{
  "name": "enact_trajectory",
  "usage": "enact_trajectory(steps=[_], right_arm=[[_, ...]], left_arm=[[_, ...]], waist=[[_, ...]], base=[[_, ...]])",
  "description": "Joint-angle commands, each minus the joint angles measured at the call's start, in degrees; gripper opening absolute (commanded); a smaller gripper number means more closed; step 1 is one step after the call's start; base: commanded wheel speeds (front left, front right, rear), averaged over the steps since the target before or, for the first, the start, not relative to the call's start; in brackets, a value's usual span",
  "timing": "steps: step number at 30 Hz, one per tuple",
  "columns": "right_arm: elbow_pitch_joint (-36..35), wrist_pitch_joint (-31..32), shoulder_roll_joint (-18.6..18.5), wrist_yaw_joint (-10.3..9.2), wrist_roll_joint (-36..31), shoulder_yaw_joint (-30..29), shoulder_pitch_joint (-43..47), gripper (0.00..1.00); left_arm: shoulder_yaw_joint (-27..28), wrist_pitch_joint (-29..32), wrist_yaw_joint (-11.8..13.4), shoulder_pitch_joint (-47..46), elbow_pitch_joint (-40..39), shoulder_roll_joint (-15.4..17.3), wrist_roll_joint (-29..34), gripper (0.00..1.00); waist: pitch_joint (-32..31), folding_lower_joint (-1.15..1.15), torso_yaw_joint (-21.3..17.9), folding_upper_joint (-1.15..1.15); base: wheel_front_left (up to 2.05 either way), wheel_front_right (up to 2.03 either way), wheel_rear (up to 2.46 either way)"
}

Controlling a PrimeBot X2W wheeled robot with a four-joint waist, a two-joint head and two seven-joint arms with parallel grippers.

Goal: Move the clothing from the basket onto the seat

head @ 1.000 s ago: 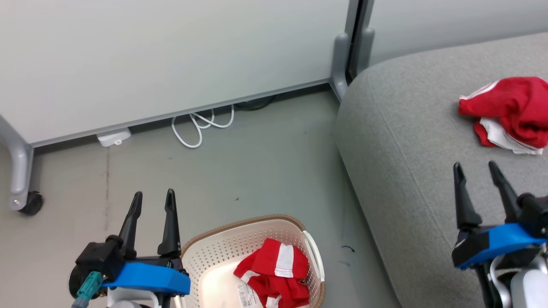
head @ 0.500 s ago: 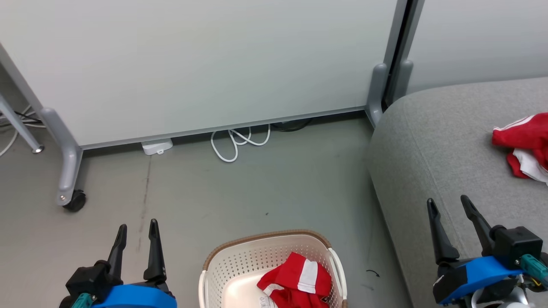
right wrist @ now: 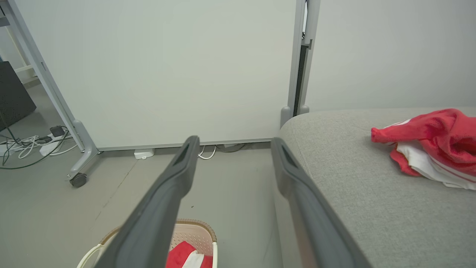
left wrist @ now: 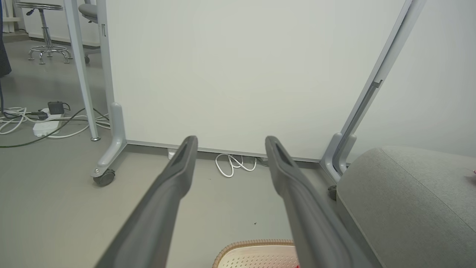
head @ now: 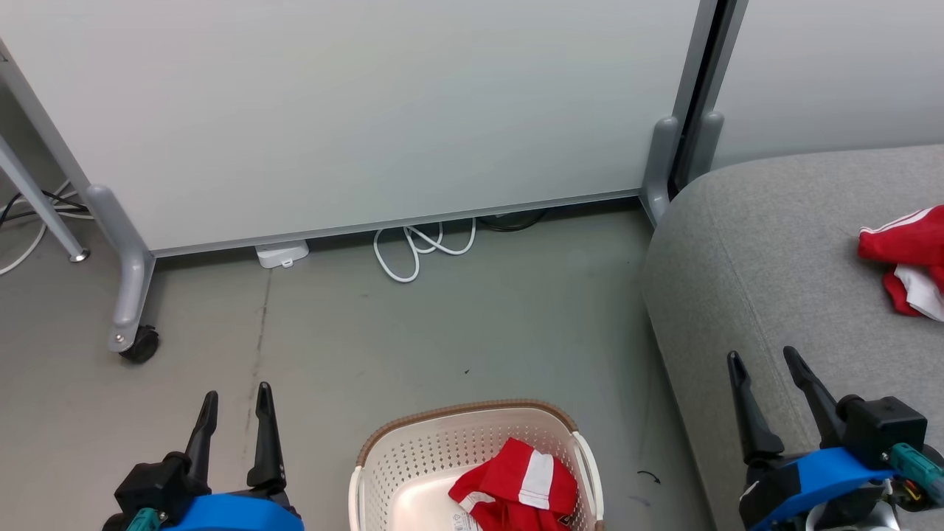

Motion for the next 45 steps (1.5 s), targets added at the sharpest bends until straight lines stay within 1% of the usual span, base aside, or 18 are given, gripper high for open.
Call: enact_trajectory(steps=[1,16,22,27,32,37,45], right_arm=[[0.2,-0.2,0.1,0.03,0.4,0.1,0.8,1.0],[1.3,-0.1,0.1,0.03,1.3,1.4,-0.3,1.0],[0.7,-0.4,0.1,0.03,1.4,2.7,-1.9,1.0],[0.3,-0.9,0.1,0.03,1.6,4.3,-3.9,1.0],[0.3,-2.3,0.1,0.03,2.5,6.9,-7.2,1.0],[0.9,-4.6,0.1,0.03,3.6,8.9,-11.3,1.0],[2.8,-8.5,0.1,0.03,5.2,11.2,-16.1,1.0]], left_arm=[[-0.1,-0.3,-0.4,-0.2,-0.2,0.0,0.2,1.0],[-0.5,-0.3,-0.5,-0.2,-0.5,-0.1,0.0,1.0],[-1.4,-0.3,-0.5,-1.5,-0.7,-0.1,-0.1,1.0],[-3.4,-0.2,-0.5,-4.1,0.8,-0.1,-0.4,1.0],[-5.6,-0.2,-0.3,-8.0,4.1,0.0,-0.7,1.0],[-9.4,-0.2,-0.3,-13.4,10.6,1.4,-1.1,1.0],[-17.3,0.4,-0.3,-23.5,22.8,3.6,-3.7,1.0]], waist=[[0.0,0.0,0.0,0.0],[0.4,0.0,-0.1,0.0],[2.9,0.0,-1.8,0.0],[7.4,0.0,-4.8,0.0],[14.0,0.0,-8.8,0.0],[21.4,0.0,-12.5,0.0],[30.9,0.0,-16.1,0.0]], base=[[0.0,0.0,0.0],[0.0,0.0,0.0],[0.0,0.0,0.0],[0.0,0.0,0.0],[0.0,0.0,0.0],[0.0,0.0,0.0],[0.0,0.0,0.0]])
